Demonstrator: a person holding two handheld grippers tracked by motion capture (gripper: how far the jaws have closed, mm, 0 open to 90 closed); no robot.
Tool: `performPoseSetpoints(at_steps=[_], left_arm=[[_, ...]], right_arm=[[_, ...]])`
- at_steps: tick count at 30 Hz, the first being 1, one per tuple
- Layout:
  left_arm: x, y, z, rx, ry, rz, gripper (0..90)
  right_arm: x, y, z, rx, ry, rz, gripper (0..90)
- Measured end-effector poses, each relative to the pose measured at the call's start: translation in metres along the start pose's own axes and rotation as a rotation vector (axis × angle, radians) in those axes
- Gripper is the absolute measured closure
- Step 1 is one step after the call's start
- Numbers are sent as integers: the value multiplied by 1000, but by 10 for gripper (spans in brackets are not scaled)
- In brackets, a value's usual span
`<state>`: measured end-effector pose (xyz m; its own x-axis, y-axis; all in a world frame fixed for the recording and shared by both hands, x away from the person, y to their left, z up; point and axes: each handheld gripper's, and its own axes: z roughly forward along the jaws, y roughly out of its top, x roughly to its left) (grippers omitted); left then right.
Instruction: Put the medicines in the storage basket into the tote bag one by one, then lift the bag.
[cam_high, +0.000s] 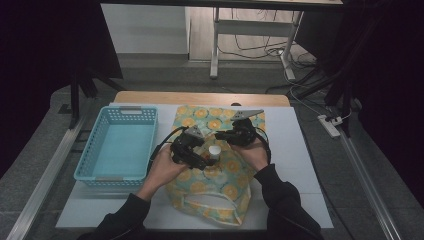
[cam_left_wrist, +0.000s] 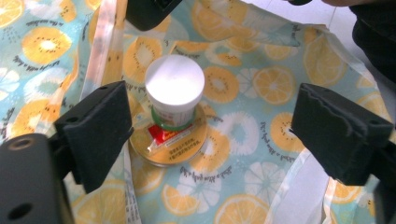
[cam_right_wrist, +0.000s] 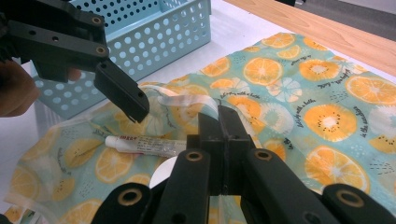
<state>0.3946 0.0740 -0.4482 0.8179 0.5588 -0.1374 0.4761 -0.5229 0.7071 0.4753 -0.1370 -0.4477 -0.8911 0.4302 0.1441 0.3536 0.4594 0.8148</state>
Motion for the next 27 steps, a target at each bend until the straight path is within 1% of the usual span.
performPoseSetpoints(at_steps=[6, 8, 10, 16, 20, 25, 27], left_arm=[[-2, -6, -3, -12, -15, -4, 46], [-3, -8, -4, -15, -31, -6, 29], [-5, -9, -6, -12, -36, -1, 16], [-11, -15, -10, -22, -63, 8, 1], [-13, -19, -13, -36, -88, -1, 0], [-16, -22, -14, -39, -95, 15, 0], [-17, -23, -13, -28, -99, 24, 2]], right_arm=[[0, 0, 0, 2, 2, -3, 900], [0, 0, 0, 1, 2, -2, 900], [0, 0, 0, 2, 2, -2, 900], [1, 0, 0, 2, 2, -4, 900], [1, 0, 0, 3, 3, -4, 900], [2, 0, 0, 1, 3, -6, 900], [2, 0, 0, 0, 2, -6, 900]])
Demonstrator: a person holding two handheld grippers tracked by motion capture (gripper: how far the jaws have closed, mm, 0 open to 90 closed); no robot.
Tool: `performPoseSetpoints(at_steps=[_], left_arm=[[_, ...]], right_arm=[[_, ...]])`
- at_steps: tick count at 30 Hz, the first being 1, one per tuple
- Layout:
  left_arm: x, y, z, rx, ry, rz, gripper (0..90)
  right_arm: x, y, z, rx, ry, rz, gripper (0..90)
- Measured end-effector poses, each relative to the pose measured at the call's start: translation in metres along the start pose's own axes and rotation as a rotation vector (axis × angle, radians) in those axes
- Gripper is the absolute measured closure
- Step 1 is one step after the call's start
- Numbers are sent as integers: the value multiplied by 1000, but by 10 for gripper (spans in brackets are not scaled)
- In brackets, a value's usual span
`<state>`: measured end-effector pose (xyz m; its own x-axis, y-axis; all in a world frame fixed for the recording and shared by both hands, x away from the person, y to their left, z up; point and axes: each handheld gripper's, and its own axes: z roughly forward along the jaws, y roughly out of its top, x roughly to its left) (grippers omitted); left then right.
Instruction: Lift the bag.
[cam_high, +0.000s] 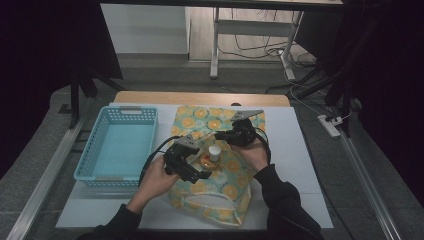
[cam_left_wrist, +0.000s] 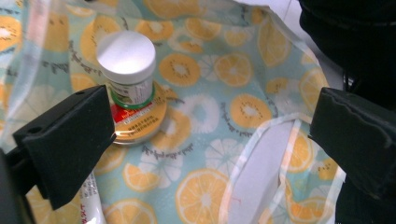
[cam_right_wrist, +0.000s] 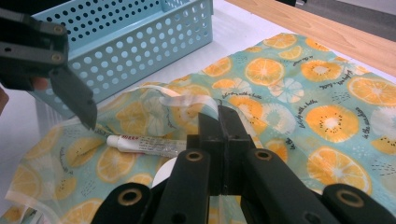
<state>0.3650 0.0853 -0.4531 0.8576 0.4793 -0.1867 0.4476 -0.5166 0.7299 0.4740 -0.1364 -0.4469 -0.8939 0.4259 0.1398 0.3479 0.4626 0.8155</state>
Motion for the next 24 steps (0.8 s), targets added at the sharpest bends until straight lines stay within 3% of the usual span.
performPoseSetpoints(at_steps=[5, 11, 19, 24], left_arm=[[-4, -6, 1, -19, -5, 2, 12], [-11, -17, 1, -34, 51, 12, 7], [-11, -38, 11, 42, 51, -24, 30], [-14, -49, 20, 85, 50, -4, 33]], right_arm=[[0, 0, -1, -3, 0, 1, 900], [1, 1, -3, -8, 1, -1, 900], [2, 1, -4, -8, 0, -7, 900], [2, 2, -4, -11, 2, -4, 900]])
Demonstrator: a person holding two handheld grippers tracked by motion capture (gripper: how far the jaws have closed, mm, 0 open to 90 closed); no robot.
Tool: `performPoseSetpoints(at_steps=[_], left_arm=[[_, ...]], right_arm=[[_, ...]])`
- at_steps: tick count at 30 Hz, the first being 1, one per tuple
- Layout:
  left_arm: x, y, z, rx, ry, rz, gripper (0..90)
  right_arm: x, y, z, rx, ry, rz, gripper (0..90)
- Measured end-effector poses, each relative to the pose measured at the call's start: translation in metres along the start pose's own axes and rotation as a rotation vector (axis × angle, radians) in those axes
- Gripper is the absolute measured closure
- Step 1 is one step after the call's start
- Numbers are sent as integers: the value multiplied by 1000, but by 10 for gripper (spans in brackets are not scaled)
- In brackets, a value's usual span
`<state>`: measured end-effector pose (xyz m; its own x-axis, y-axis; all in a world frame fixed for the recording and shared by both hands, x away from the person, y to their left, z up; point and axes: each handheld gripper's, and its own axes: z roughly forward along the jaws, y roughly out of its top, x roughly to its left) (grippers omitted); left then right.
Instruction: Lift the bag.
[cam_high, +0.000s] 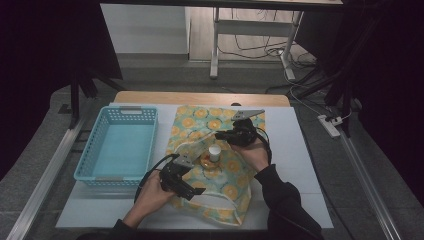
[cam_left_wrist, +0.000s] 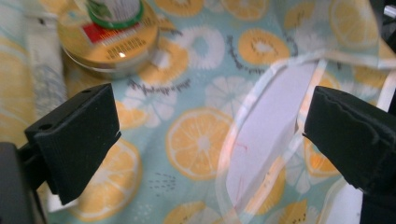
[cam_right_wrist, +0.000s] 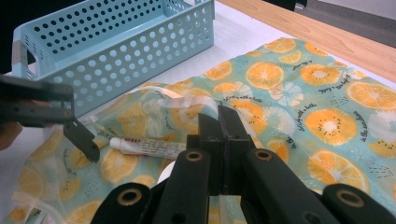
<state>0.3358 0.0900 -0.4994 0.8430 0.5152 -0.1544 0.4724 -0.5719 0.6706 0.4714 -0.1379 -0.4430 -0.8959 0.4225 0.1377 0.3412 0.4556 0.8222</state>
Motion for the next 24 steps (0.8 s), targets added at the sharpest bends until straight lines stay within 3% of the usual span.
performPoseSetpoints(at_steps=[7, 12, 18, 24], left_arm=[[-4, -6, 19, 44, -9, 9, 25], [-6, -5, 33, 88, 16, 51, 34], [-10, -3, 46, 133, 66, 95, 97], [-8, -1, 44, 125, 68, 85, 209]], right_arm=[[1, 0, 0, 1, 0, -2, 900], [1, 0, 1, 1, 2, -1, 900], [1, 0, 1, 1, 3, -2, 900], [1, 0, 2, 2, 4, -2, 900]])
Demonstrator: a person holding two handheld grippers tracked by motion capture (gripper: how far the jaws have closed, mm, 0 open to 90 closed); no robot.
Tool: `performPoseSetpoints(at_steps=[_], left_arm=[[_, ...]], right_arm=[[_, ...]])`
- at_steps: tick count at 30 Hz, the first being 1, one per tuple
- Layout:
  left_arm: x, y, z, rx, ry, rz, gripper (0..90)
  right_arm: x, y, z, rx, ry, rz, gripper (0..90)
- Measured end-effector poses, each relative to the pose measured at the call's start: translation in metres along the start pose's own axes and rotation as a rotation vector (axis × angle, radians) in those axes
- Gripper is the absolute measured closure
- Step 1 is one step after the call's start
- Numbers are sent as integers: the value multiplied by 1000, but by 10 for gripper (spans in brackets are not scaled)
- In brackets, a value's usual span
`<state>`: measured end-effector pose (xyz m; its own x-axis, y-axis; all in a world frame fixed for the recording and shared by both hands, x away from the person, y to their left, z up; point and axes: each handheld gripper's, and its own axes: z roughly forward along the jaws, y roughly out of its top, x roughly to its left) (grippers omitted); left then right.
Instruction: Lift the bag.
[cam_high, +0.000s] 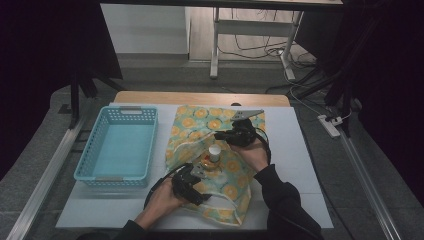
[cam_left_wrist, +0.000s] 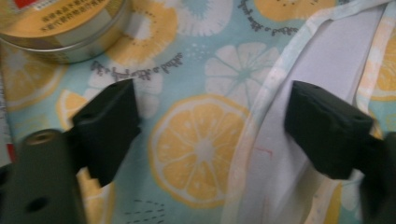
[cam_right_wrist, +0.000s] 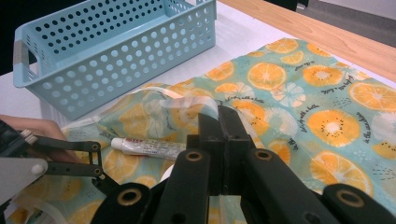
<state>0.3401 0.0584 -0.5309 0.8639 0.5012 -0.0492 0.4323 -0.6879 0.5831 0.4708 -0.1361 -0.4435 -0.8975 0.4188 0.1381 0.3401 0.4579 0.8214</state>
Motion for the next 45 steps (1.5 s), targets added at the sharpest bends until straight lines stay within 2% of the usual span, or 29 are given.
performPoseSetpoints(at_steps=[7, 16, 23, 26, 29, 30, 33, 41, 45], left_arm=[[10, 2, -4, 9, 15, -40, 483], [11, 9, -4, 39, 22, -68, 653], [12, 9, -2, 28, -51, -74, 892], [12, 11, -2, 36, -53, -120, 896], [10, 11, -3, 29, -42, -127, 899], [10, 10, -3, 30, -38, -114, 899], [11, 10, -5, 6, -31, -130, 900], [20, 12, -21, -48, -92, -189, 900], [24, 14, -33, -73, -97, -187, 900]], right_arm=[[1, 0, 1, 2, 1, -1, 900], [0, 0, 2, 4, 0, 0, 900], [0, 0, 2, 5, 0, 1, 900], [0, 0, 2, 5, 0, 1, 900], [-1, 0, 2, 6, 1, 3, 900], [-1, 0, 2, 6, 3, 4, 900], [-1, 0, 1, 5, 14, 10, 900], [0, 3, -1, 19, 23, 10, 900], [3, 6, -2, 19, 28, 2, 900]])
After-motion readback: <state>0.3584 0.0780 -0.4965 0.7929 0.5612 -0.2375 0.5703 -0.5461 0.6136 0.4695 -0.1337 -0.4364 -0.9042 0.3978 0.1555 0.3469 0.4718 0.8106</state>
